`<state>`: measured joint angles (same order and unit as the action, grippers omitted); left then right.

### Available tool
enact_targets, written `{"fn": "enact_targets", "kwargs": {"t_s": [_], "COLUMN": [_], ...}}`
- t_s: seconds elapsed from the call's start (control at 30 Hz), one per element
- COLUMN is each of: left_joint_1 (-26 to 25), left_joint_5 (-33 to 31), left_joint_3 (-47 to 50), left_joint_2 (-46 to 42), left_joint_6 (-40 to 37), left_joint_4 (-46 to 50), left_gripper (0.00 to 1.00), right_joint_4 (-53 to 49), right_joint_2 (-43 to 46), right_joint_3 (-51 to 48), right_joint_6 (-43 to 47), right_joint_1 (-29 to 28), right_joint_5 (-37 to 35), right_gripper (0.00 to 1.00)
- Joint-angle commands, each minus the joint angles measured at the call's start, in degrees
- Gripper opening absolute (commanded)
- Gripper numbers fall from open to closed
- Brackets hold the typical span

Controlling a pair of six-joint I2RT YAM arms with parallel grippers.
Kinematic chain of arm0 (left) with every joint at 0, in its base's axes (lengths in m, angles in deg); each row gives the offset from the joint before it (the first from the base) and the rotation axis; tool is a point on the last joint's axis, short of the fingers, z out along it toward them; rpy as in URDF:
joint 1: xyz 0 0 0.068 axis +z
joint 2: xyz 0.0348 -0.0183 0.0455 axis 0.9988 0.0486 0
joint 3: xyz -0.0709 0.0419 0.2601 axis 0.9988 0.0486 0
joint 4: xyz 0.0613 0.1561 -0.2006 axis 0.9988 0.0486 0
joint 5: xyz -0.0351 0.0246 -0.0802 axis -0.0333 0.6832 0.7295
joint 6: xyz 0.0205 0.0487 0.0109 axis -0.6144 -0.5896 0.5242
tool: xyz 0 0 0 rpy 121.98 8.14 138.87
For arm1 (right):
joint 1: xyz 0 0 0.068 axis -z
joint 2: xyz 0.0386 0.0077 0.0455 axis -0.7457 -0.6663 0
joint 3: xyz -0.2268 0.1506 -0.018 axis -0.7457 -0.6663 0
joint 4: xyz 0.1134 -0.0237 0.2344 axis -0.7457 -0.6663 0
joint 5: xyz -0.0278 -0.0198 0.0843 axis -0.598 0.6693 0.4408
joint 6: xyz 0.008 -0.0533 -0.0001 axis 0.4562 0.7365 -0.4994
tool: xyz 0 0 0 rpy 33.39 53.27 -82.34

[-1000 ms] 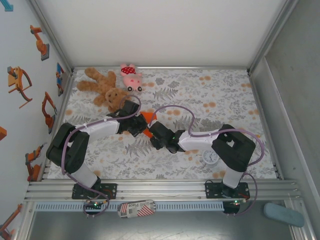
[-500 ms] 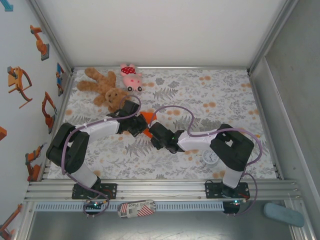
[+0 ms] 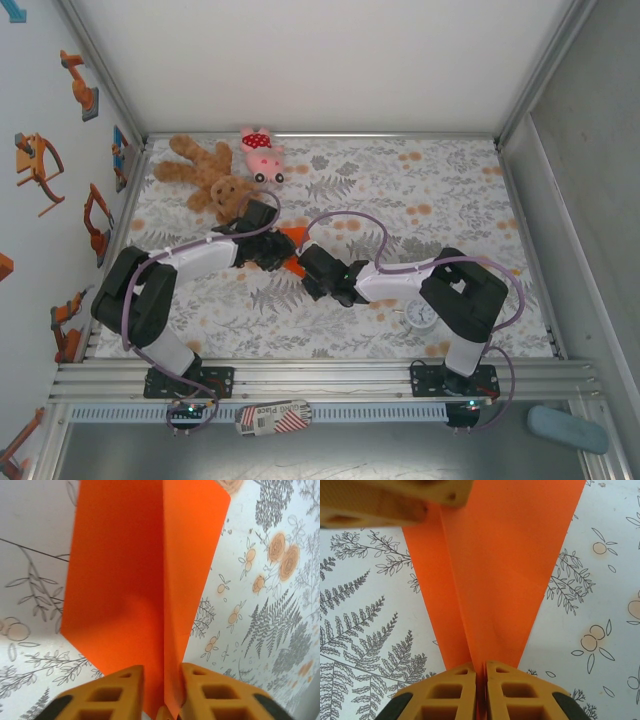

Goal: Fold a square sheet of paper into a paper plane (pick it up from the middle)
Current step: Fourth fold the wing at the center of the table.

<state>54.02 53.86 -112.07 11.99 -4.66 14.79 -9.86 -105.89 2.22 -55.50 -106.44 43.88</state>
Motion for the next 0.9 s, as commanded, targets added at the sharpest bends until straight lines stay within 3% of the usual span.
{"fn": "enact_targets", "kwargs": {"t_s": [0.0,0.2,0.47,0.87], "left_joint_1": [2.57,6.18,7.07,6.13], "left_joint_5": [-1.4,-3.47,-4.9,-0.22], "left_joint_3": [-1.45,1.06,6.04,15.92], "left_joint_2": [-4.17,-10.16,-15.82,-20.47], "left_joint_6": [-1.4,-2.63,-1.91,-0.66], "left_joint_4": [3.67,5.86,5.71,-7.85], "left_gripper": [0.34,0.43,0.45,0.49], "right_joint_4": [1.85,3.73,6.65,15.8], "right_joint_2": [-0.68,-1.0,-1.23,-2.08], "right_joint_3": [-1.3,-2.45,-4.14,-8.83], "right_joint_6": [-0.35,-2.25,-5.25,-10.55], "right_joint_1": [-0.05,0.16,1.51,6.06], "right_joint_5": [1.35,4.15,9.54,21.83], "right_gripper": [0.11,0.11,0.1,0.1]}}
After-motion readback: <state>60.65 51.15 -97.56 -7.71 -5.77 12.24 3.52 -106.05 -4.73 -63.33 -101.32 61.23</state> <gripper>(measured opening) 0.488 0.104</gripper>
